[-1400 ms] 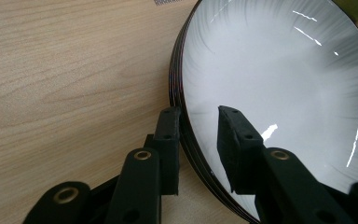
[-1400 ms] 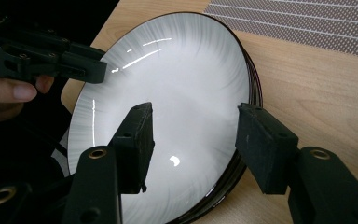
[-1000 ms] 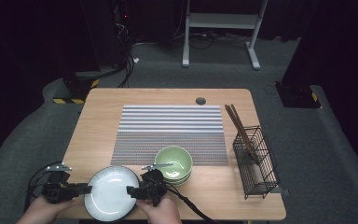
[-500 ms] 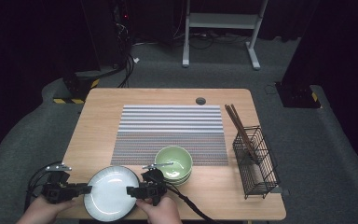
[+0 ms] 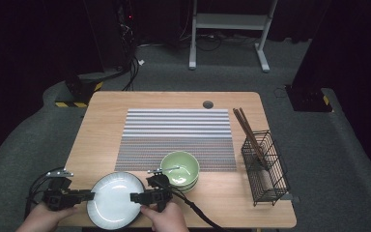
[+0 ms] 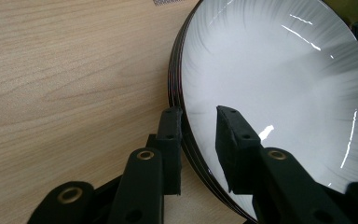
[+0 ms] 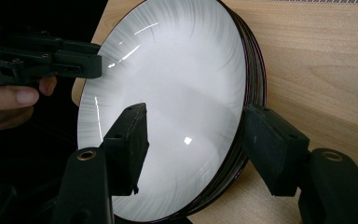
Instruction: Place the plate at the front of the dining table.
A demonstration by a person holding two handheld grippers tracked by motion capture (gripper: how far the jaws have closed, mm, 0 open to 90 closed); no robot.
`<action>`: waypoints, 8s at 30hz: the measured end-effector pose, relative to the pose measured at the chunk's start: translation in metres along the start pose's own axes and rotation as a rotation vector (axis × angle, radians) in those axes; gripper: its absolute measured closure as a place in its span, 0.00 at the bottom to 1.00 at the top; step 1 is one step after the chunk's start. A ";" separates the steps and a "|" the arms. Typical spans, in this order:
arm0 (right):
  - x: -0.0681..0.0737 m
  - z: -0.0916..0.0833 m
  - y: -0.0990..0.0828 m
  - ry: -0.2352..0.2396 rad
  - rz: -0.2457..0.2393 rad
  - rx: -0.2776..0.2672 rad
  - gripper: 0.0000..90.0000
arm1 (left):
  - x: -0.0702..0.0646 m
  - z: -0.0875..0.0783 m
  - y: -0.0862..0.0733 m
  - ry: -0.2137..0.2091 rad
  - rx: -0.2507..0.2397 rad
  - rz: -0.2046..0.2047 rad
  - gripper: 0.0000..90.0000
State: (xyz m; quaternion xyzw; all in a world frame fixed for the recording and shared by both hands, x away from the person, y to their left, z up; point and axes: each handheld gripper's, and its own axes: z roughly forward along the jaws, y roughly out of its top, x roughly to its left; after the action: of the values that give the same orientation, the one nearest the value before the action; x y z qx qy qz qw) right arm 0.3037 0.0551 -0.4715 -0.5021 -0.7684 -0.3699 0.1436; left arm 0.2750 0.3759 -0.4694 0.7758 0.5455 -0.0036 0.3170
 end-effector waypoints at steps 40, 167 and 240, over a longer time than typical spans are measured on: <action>0.012 0.022 0.002 -0.032 -0.084 0.031 0.42 | 0.008 -0.009 -0.004 -0.001 -0.012 0.002 0.83; 0.015 0.039 -0.006 -0.162 -0.242 -0.005 0.77 | 0.018 -0.010 0.007 0.037 -0.151 0.042 0.93; 0.020 0.009 0.005 -0.227 -0.311 -0.286 0.93 | 0.002 -0.008 0.016 0.023 -0.262 0.102 0.92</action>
State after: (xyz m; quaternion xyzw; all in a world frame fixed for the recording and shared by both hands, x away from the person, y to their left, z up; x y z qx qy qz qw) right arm 0.3007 0.0756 -0.4633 -0.4313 -0.7876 -0.4337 -0.0750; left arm 0.2872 0.3785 -0.4562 0.7545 0.5048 0.0927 0.4090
